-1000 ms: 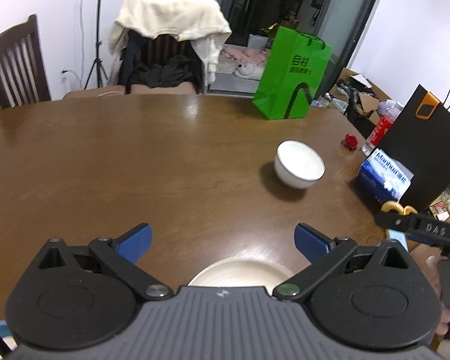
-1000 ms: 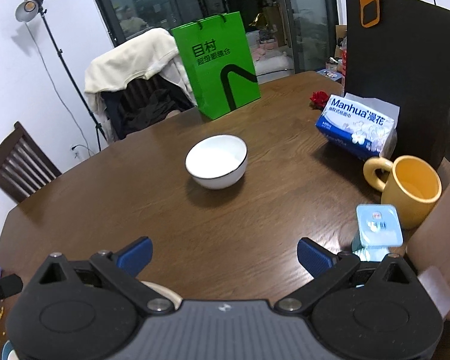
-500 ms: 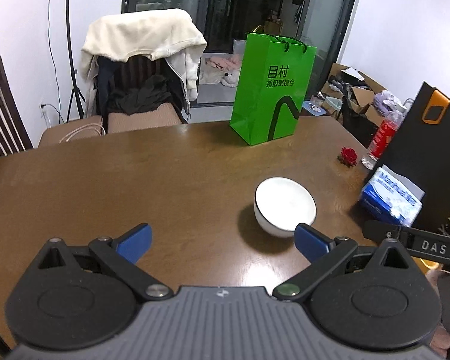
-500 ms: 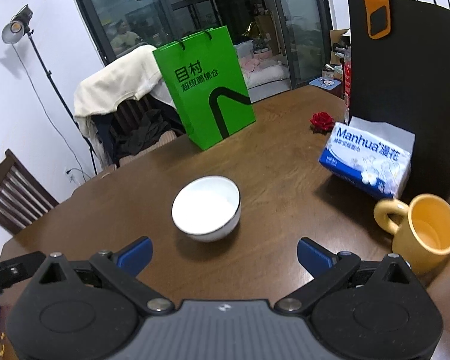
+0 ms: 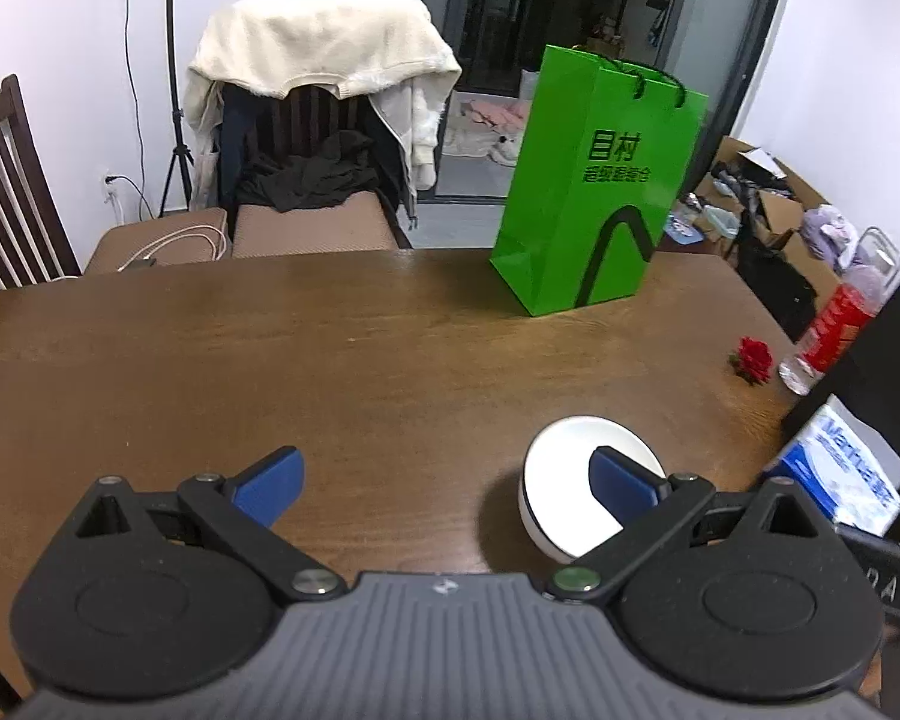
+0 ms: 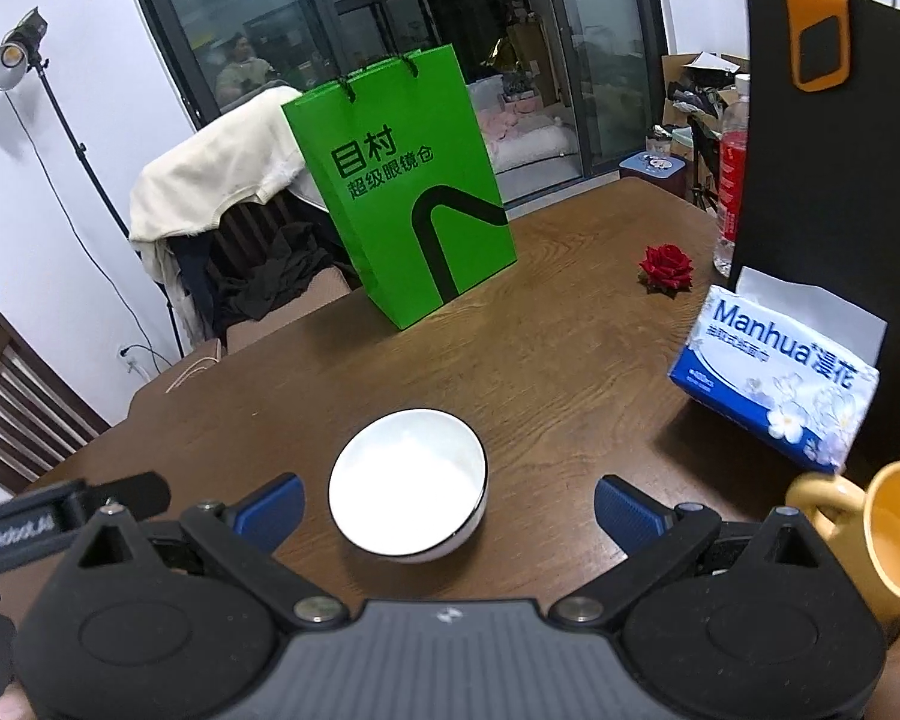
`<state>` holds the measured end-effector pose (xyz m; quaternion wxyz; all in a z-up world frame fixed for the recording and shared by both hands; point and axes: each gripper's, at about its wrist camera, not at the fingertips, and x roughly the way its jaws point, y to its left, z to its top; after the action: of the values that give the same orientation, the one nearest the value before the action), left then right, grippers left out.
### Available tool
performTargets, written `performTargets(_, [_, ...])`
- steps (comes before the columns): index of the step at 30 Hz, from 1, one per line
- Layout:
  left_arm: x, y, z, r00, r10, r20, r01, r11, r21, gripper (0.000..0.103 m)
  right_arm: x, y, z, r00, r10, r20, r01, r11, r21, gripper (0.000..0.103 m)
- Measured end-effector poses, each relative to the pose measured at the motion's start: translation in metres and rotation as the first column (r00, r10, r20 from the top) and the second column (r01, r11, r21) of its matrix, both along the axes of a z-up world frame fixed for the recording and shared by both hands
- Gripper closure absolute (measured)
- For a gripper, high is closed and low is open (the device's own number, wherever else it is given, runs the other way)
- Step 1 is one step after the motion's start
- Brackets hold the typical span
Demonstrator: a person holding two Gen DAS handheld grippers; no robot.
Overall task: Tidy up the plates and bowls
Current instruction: 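Move both grippers forward to the small white bowl near the green bag, then close both grippers on the small white bowl's rim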
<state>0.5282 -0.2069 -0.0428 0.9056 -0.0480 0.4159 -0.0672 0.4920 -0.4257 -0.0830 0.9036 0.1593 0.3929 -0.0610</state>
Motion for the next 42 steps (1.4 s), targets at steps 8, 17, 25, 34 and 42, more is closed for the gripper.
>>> performTargets(8, [0.032,-0.007,-0.024,0.998,0.055,-0.031,-0.054,0.998,0.028,0.0,0.032,-0.001,-0.017,0.999,-0.001,-0.047,0.0,1.0,-0.027,0.0])
performTargets(17, [0.055,-0.024,-0.049,0.996,0.045,-0.077,-0.04,0.997,0.064,0.0,0.06,-0.01,-0.042,0.994,-0.015,-0.107,0.009,0.999,-0.05,0.004])
performTargets(25, [0.069,-0.048,-0.08,0.99,-0.002,-0.142,0.015,0.995,0.096,0.002,0.078,-0.023,-0.076,0.982,-0.039,-0.183,0.035,0.999,-0.026,0.023])
performTargets(34, [0.084,-0.064,-0.111,0.979,-0.022,-0.202,0.045,0.993,0.106,0.023,0.098,-0.016,-0.106,0.97,-0.022,-0.243,0.016,0.999,-0.028,0.046])
performTargets(42, [0.091,-0.073,-0.124,0.964,-0.103,-0.247,0.117,0.992,0.043,0.072,0.106,-0.017,-0.125,0.96,0.002,-0.278,0.01,0.999,0.041,0.079])
